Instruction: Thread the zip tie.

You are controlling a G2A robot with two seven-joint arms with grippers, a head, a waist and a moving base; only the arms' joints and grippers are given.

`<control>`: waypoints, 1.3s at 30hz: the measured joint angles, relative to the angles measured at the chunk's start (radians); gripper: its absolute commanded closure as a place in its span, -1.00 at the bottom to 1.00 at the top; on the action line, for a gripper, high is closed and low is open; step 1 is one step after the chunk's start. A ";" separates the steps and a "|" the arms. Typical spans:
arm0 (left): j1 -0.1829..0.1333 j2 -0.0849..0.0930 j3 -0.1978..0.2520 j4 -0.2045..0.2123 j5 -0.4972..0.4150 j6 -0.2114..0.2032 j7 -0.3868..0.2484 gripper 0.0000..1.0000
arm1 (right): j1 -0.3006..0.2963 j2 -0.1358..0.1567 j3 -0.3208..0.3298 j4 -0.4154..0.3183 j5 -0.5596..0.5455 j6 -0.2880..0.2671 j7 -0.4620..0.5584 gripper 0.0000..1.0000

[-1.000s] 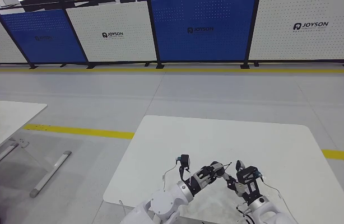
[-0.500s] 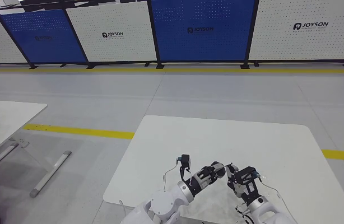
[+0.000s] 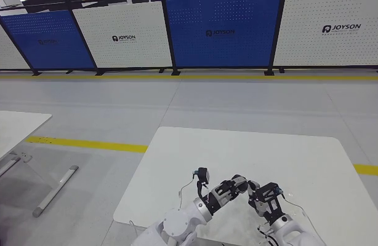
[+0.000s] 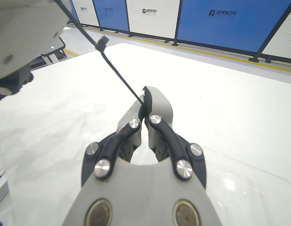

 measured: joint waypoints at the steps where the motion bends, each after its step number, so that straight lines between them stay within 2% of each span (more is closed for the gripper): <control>1: 0.002 0.000 -0.001 -0.002 0.000 0.000 -0.001 1.00 | 0.001 0.000 -0.001 0.001 0.000 0.000 0.000 1.00; 6: 0.004 0.001 -0.004 -0.005 0.001 0.000 -0.002 1.00 | 0.002 0.000 -0.002 0.004 0.001 0.000 -0.001 1.00; 9: -0.001 0.001 -0.003 0.006 0.010 0.015 0.008 1.00 | 0.000 0.000 0.000 0.005 0.005 -0.002 -0.009 1.00; 10: -0.006 0.000 -0.002 0.013 0.013 0.023 0.016 1.00 | -0.002 0.000 0.003 0.004 0.010 -0.003 -0.016 0.70; 11: -0.011 -0.001 -0.001 0.019 0.014 0.028 0.022 1.00 | -0.005 0.000 0.006 0.002 0.015 -0.002 -0.024 0.64; 13: -0.021 -0.003 0.001 0.034 0.012 0.036 0.034 1.00 | -0.014 0.001 0.016 0.001 0.027 0.001 -0.043 0.64; 15: -0.028 -0.005 0.003 0.044 0.008 0.037 0.042 1.00 | -0.020 0.002 0.024 0.001 0.033 0.000 -0.050 0.48; 17: -0.033 -0.006 0.004 0.050 0.004 0.036 0.048 1.00 | -0.025 0.004 0.029 0.003 0.037 -0.004 -0.053 0.22; 18: -0.034 -0.007 0.004 0.053 0.003 0.034 0.050 1.00 | -0.026 0.004 0.031 0.003 0.038 -0.006 -0.054 0.18; 27: -0.036 -0.009 0.002 0.055 0.002 0.032 0.060 1.00 | -0.041 0.006 0.046 -0.012 0.046 -0.005 -0.064 0.12; 34: -0.026 -0.006 -0.018 0.042 0.000 0.029 0.063 1.00 | -0.088 0.014 0.095 -0.034 0.056 0.018 -0.106 0.08; 36: -0.019 -0.004 -0.028 0.038 -0.004 0.026 0.060 1.00 | -0.107 0.016 0.115 -0.044 0.066 0.017 -0.130 -0.38; 38: -0.011 -0.001 -0.041 0.035 -0.012 0.026 0.053 1.00 | -0.134 0.020 0.142 -0.057 0.086 0.000 -0.166 -0.74; 39: -0.008 0.000 -0.046 0.034 -0.016 0.028 0.047 1.00 | -0.146 0.022 0.156 -0.062 0.094 -0.006 -0.184 -1.00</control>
